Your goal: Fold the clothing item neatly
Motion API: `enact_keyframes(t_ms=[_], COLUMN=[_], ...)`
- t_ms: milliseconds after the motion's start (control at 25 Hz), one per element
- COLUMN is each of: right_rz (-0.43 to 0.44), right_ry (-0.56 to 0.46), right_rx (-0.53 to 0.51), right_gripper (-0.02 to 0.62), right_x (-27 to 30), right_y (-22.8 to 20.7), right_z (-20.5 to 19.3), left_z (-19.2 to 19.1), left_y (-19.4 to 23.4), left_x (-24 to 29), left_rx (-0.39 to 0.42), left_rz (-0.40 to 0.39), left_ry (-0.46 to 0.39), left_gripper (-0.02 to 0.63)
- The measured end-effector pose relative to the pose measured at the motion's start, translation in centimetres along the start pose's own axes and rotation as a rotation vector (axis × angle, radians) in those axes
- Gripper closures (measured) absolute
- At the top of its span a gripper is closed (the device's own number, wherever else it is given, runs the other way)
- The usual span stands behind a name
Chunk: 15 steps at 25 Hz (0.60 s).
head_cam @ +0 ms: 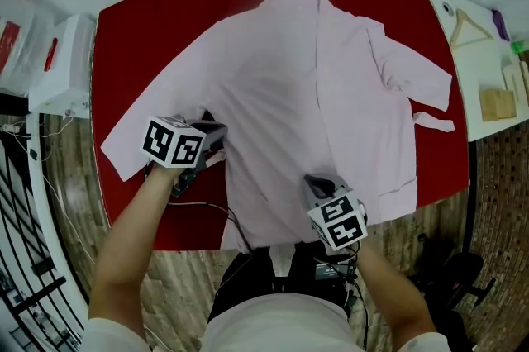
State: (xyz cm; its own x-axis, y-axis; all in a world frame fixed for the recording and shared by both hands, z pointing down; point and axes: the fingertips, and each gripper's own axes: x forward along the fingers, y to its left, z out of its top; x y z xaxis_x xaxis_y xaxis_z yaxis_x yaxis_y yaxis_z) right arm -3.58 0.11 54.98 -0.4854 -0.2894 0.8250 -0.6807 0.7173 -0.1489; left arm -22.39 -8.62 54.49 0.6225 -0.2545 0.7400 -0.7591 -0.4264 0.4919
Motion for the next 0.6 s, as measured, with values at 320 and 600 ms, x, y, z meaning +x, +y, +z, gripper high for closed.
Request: enact_keyframes(t_ms=[320, 600], right_rz=[-0.015, -0.022], right_ry=[0.009, 0.002], right_rx=[0.030, 0.003], right_gripper=[0.578, 0.578], right_x=[0.1, 0.3], right_y=[0.0, -0.3], right_z=[-1.5, -0.7], left_z=[-5.0, -8.8], left_y=[-2.7, -5.5], left_x=[-1.2, -0.3], left_rx=[-0.114, -0.147], left_rz=[-0.017, 0.034], left_ry=[-0.026, -0.005], left_gripper=[0.601, 0.484])
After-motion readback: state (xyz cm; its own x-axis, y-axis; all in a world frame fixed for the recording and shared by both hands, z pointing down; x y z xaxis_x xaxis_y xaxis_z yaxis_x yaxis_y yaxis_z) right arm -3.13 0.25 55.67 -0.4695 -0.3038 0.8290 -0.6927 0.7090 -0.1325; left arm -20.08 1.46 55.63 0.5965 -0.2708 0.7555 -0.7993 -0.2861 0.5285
